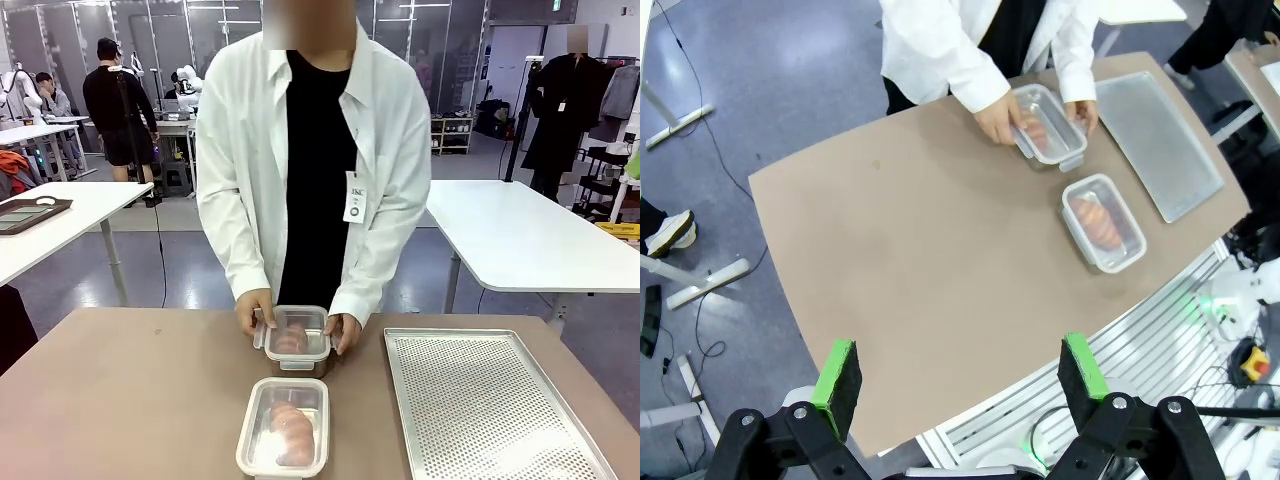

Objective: Place the bread into the airtight container.
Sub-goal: Pick up a Butter Roll and place it into an empty Airtight Container.

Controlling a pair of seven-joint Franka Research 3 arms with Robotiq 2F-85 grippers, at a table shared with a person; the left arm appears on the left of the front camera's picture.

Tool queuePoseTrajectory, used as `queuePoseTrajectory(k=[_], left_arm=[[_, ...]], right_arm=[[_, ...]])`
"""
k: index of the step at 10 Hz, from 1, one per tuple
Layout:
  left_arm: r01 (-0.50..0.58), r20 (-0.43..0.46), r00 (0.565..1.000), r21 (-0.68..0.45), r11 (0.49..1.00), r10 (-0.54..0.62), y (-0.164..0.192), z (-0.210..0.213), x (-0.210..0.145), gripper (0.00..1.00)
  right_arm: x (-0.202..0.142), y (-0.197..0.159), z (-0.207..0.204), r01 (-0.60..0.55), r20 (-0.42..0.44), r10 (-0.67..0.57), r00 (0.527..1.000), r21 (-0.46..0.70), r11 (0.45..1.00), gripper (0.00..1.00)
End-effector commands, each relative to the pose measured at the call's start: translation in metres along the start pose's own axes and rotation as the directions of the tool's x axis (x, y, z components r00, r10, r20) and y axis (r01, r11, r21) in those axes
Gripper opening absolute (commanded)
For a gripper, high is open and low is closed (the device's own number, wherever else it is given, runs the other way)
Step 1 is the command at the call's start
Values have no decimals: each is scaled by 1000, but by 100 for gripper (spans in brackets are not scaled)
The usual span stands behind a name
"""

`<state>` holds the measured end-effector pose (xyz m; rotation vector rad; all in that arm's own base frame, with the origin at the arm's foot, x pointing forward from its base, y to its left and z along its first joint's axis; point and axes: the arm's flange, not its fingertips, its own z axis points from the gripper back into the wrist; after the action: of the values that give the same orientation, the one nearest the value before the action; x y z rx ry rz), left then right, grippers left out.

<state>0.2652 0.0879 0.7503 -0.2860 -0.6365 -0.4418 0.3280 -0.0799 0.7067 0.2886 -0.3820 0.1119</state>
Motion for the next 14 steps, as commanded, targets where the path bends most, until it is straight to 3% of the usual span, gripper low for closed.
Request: queuePoseTrajectory(k=[1, 14], left_arm=[[15, 3, 1000, -10, 1000, -15, -1, 0, 0, 100], [15, 3, 1000, -10, 1000, -15, -1, 0, 0, 100]], right_arm=[[1, -1, 2, 5, 0, -5, 1000, 1, 1000, 100], [1, -1, 2, 5, 0, -5, 1000, 1, 1000, 100]])
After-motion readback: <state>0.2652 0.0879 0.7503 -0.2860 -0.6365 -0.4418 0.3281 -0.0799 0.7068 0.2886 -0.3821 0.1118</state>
